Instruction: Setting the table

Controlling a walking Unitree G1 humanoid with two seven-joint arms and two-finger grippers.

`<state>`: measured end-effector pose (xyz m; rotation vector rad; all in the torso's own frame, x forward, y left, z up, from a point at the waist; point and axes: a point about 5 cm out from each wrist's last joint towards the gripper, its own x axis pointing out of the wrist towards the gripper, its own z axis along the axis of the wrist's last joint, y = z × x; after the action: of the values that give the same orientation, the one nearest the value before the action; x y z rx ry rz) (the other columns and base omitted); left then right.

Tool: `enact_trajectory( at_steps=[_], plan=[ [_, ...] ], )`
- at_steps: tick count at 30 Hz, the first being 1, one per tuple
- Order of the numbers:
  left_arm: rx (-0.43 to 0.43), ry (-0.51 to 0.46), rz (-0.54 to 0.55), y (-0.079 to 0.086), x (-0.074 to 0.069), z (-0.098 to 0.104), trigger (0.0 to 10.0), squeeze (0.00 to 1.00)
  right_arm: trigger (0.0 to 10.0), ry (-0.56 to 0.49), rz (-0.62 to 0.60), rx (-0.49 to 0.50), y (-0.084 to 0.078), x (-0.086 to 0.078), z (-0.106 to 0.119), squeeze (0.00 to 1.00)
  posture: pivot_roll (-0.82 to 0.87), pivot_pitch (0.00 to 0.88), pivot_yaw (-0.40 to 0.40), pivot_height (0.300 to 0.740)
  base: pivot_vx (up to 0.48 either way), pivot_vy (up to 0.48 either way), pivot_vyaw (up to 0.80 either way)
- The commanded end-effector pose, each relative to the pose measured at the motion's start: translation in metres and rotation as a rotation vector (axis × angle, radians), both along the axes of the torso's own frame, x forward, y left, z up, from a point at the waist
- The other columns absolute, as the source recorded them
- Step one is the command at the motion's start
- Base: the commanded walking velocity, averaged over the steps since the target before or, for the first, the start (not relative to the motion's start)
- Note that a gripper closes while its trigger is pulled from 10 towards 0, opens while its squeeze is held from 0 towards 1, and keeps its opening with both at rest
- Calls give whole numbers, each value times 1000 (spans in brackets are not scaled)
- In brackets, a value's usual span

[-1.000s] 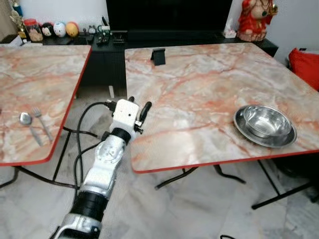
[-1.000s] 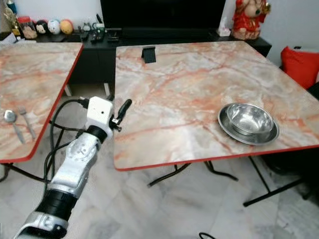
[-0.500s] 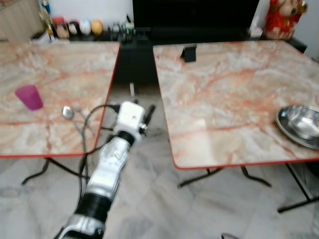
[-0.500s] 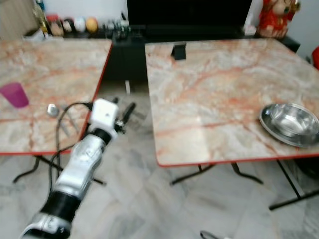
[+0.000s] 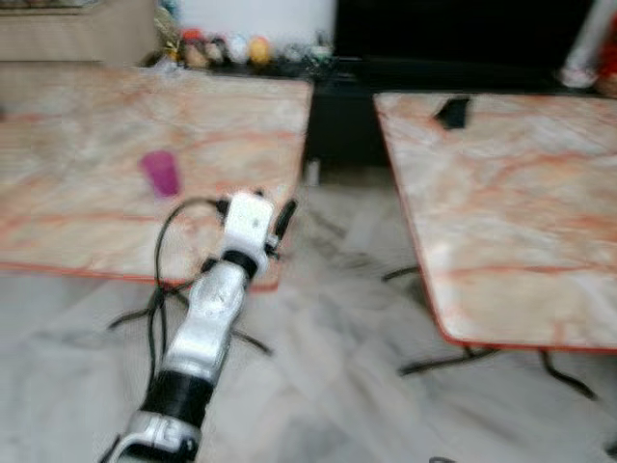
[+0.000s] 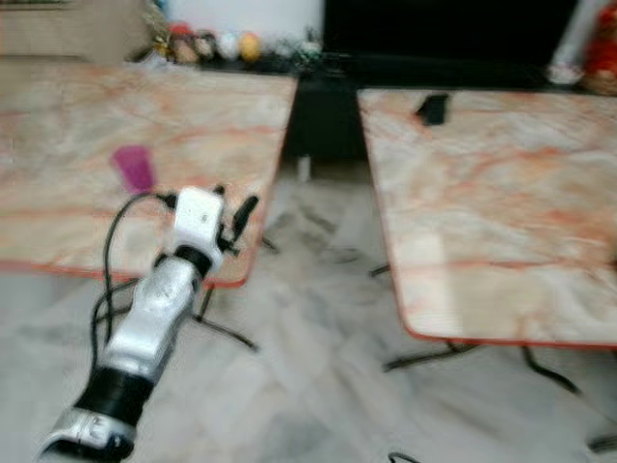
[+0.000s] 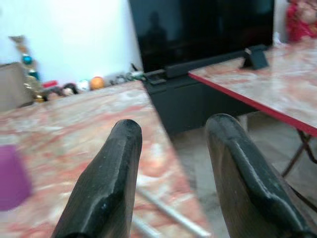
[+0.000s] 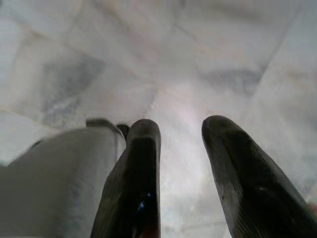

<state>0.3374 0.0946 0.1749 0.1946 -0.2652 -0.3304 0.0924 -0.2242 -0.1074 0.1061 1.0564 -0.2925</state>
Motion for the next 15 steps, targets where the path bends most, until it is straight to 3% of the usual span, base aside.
enact_trajectory(
  at_steps=[1, 2, 15],
  plan=[
    [20, -13, 22, 6, 1, 2, 10000, 0, 10000, -3, -3, 8, 2, 0, 0, 0, 100, 0, -77, 728, 0, 304, 800],
    [20, -13, 22, 6, 1, 2, 10000, 0, 10000, -2, -3, 8, 2, 0, 0, 0, 100, 0, -77, 728, 0, 304, 800],
    [21, -8, 28, 8, 0, 1, 10000, 0, 10000, 4, -14, 5, 2, -1, -1, 0, 103, 0, -78, 728, 0, 304, 0]
  ],
)
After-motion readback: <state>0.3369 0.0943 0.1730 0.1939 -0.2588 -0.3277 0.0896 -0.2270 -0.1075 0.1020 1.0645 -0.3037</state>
